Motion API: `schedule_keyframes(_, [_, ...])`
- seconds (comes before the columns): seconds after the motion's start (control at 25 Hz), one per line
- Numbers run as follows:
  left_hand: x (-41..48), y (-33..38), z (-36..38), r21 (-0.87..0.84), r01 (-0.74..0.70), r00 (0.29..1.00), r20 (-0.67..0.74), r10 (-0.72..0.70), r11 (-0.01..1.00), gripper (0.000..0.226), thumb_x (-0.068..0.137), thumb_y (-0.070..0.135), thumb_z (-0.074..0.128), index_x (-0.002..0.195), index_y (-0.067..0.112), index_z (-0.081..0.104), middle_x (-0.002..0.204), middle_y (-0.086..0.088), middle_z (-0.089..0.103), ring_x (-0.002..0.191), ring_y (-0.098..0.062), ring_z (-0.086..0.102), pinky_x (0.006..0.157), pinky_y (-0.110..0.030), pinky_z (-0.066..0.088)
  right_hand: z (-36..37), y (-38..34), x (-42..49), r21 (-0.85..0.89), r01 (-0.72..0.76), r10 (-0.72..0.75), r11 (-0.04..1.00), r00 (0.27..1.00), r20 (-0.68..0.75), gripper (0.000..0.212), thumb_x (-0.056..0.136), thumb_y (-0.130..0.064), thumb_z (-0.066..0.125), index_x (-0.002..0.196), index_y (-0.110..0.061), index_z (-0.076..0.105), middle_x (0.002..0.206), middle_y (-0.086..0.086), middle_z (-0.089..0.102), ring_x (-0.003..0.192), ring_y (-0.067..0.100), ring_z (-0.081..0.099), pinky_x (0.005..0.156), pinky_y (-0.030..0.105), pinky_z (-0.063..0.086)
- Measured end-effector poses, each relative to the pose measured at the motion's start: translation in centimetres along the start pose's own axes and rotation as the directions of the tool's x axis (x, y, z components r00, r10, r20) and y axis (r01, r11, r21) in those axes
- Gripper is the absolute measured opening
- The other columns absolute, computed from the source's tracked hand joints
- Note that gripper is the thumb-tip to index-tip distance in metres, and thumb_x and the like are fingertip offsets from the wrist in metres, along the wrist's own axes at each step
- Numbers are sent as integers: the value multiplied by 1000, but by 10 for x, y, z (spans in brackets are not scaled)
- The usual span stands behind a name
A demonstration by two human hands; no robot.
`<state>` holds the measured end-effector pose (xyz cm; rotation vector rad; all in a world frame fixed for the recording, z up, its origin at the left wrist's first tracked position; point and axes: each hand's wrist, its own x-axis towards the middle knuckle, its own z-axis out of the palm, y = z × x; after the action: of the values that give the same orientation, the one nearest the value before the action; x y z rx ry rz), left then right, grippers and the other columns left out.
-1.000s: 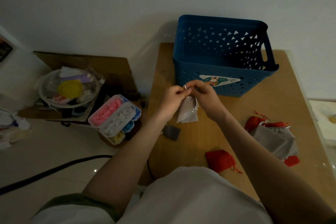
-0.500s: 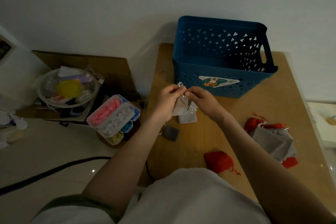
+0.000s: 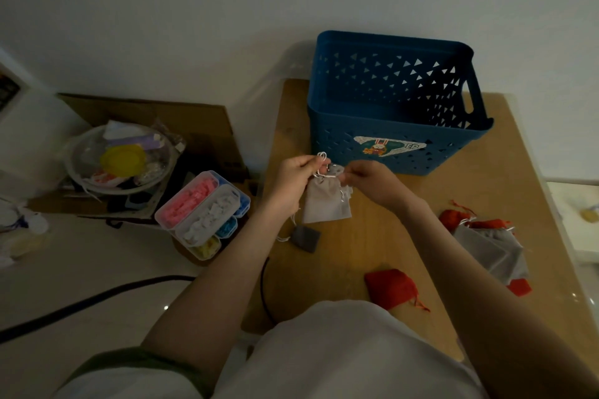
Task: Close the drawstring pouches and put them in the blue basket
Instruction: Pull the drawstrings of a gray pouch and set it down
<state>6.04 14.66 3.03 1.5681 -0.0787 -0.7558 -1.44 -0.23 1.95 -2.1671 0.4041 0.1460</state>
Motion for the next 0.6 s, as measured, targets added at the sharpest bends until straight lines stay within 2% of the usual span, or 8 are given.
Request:
schedule_keyframes(0.08, [1,-1,2,89,-7,1000,1,7,996,16,96,21,53,87,17,66,75,6,63,67,-1,60,57,-14,46,3,0,-1,217,-34,44,976,998,-46,21,97,-23,52,83,-11,62,78,0,57,76,13,52,69,25,40])
schedule_keyframes(0.16, [3,-2,6,147,4,1000,14,-6,989,12,95,20,54,94,17,65,82,3,64,76,-8,61,62,-18,46,7,-4,-3,478,-49,77,877,996,-38,25,100,-20,46,79,-11,57,74,2,52,71,12,48,69,25,38])
schedule_keyframes(0.24, [5,-2,10,172,15,1000,21,-19,985,15,95,21,55,106,13,62,92,0,64,83,-12,60,64,-20,46,12,-7,-3,649,-64,73,758,997,13,26,101,-16,41,79,-12,55,74,3,52,68,11,49,68,25,39])
schedule_keyframes(0.36, [6,0,13,153,37,999,-5,-36,988,24,95,23,54,114,8,58,96,-3,63,81,-11,59,64,-21,44,16,-7,-4,714,-62,33,697,998,55,21,99,-12,42,86,-11,59,81,3,60,76,14,56,74,27,43])
schedule_keyframes(0.44, [7,-1,13,160,25,1000,-8,-24,987,22,97,23,51,110,8,61,92,-3,64,79,-11,59,66,-22,45,16,-8,-6,719,-35,11,694,999,38,17,97,-7,44,90,-11,59,84,4,63,78,14,59,74,25,47])
schedule_keyframes(0.52, [6,0,15,162,4,1000,-28,1,987,21,98,23,50,102,9,64,83,0,63,72,-8,57,61,-19,42,18,-11,-8,716,8,-4,698,1000,-8,17,97,-3,45,91,-11,59,84,2,64,79,12,60,73,23,48])
schedule_keyframes(0.6, [6,1,17,155,-11,998,-67,21,988,20,97,23,51,100,9,65,79,2,62,68,-5,56,55,-15,40,19,-12,-9,689,40,-5,724,999,-53,16,97,-5,46,90,-13,58,84,1,64,82,16,57,77,27,45])
